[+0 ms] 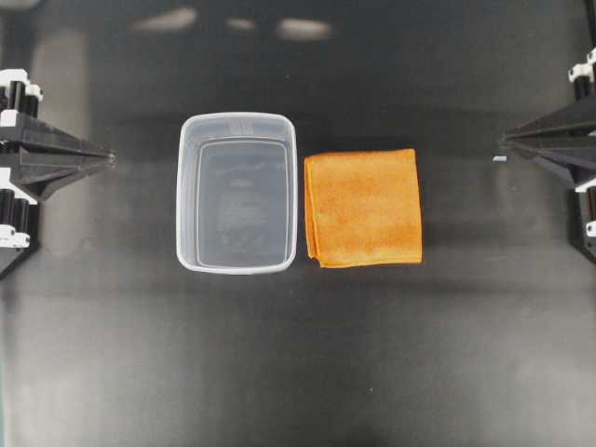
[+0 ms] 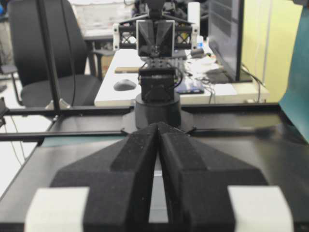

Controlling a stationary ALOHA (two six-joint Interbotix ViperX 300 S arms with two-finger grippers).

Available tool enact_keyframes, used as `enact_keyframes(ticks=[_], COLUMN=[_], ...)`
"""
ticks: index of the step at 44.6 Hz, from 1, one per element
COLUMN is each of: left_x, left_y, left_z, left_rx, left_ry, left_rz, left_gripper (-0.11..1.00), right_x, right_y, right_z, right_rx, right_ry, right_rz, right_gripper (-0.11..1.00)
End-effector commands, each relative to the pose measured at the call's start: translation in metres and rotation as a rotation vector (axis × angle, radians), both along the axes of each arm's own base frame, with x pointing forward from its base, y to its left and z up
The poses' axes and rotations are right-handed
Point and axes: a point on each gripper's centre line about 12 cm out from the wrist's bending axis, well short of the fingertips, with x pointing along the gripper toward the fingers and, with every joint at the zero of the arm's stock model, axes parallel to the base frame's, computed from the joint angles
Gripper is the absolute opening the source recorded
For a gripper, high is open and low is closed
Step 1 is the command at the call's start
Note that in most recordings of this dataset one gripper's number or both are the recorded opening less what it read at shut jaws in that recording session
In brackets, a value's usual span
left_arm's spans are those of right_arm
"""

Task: Place the orange towel into the container with the left arm.
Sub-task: 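Move the left gripper over the orange towel's near edge, then lower the left gripper and pinch the orange towel's edge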

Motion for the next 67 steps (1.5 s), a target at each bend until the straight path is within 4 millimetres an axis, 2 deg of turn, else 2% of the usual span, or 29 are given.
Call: enact_keyframes(ticks=[1,5,18,24,30,33,36,42,45,47,52,57,60,67], left_x=[0.017,0.031,0.078,0.102,0.128,0.142,0.152,0.18,0.193,0.2,0.223,0.249,0.265,0.296], left_y=[0.0,0.001,0.001,0.003,0.005,0.005,0.005,0.007,0.01,0.012,0.013,0.014,0.015,0.016], left_z=[0.005,0.002,0.003,0.009,0.004,0.003,0.003,-0.001,-0.005,-0.007,-0.021,-0.041,-0.053,-0.082], left_rx=[0.022,0.016,0.02,0.024,0.019,0.019,0.022,0.034,0.031,0.028,0.028,0.03,0.038,0.075], left_ry=[0.055,0.144,0.419,0.498,0.583,0.621,0.652,0.733,0.77,0.792,0.865,0.938,0.967,1.009], left_rz=[-0.004,0.0,0.006,0.013,0.019,0.02,0.02,0.023,0.029,0.035,0.037,0.036,0.034,0.015], left_gripper=[0.06,0.0,0.0,0.0,0.0,0.0,0.0,0.02,0.1,0.19,0.55,0.85,0.91,0.89], right_x=[0.002,0.001,-0.001,-0.003,-0.007,-0.011,-0.015,-0.027,-0.031,-0.034,-0.04,-0.043,-0.043,-0.043], right_y=[0.002,0.002,0.001,-0.003,-0.005,-0.005,-0.005,-0.007,-0.008,-0.009,-0.012,-0.012,-0.012,-0.012], right_z=[0.002,0.0,-0.014,-0.016,-0.017,-0.015,-0.012,-0.01,-0.008,-0.005,0.0,0.0,-0.002,-0.004], right_rx=[0.017,0.046,0.133,0.136,0.138,0.137,0.137,0.137,0.137,0.136,0.135,0.14,0.149,0.17], right_ry=[-0.002,0.008,0.112,0.133,0.148,0.139,0.119,0.084,0.063,0.045,0.013,0.022,0.038,0.054], right_rz=[0.01,0.011,0.007,-0.014,-0.026,-0.026,-0.026,-0.039,-0.045,-0.051,-0.067,-0.069,-0.069,-0.069], right_gripper=[0.01,0.01,0.01,0.01,0.02,0.1,0.24,0.64,0.77,0.8,0.78,0.77,0.77,0.77])
